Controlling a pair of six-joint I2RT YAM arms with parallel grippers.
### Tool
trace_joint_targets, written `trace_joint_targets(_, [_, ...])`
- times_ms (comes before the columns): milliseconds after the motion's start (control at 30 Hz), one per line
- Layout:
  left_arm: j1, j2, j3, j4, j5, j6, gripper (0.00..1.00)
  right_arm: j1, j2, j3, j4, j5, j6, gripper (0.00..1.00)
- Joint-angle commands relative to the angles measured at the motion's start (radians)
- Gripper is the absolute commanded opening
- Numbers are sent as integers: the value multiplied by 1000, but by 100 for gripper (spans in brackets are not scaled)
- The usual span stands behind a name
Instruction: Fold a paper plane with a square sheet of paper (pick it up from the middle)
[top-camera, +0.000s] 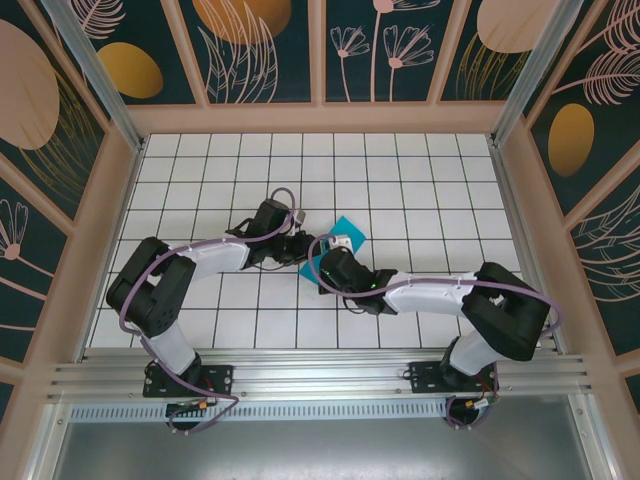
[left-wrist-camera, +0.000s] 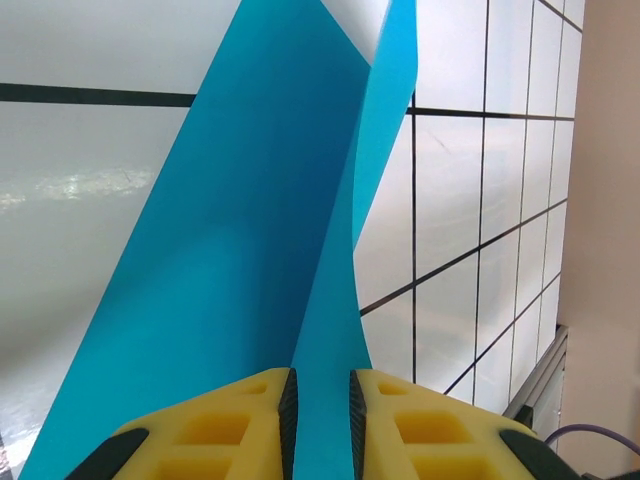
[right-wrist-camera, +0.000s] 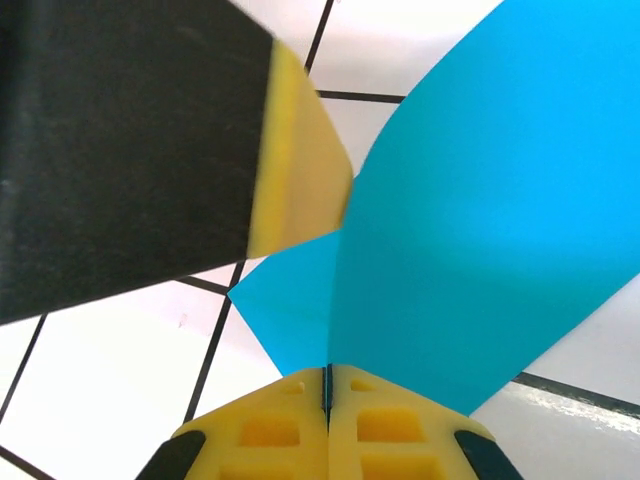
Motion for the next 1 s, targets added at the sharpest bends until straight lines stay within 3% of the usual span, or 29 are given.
trace_joint_targets(0, [-2,5,18,-20,-18,23,25,-37,-47,-41,70,-113,11,2])
trace_joint_targets(267, [-2,3,6,-59,-60,43,24,-153,-57,-126,194,-367,18,4])
trace_joint_targets(967, [-34,97,-8,-9,28,49,21,-280,-51,-201,305,-554,75,6])
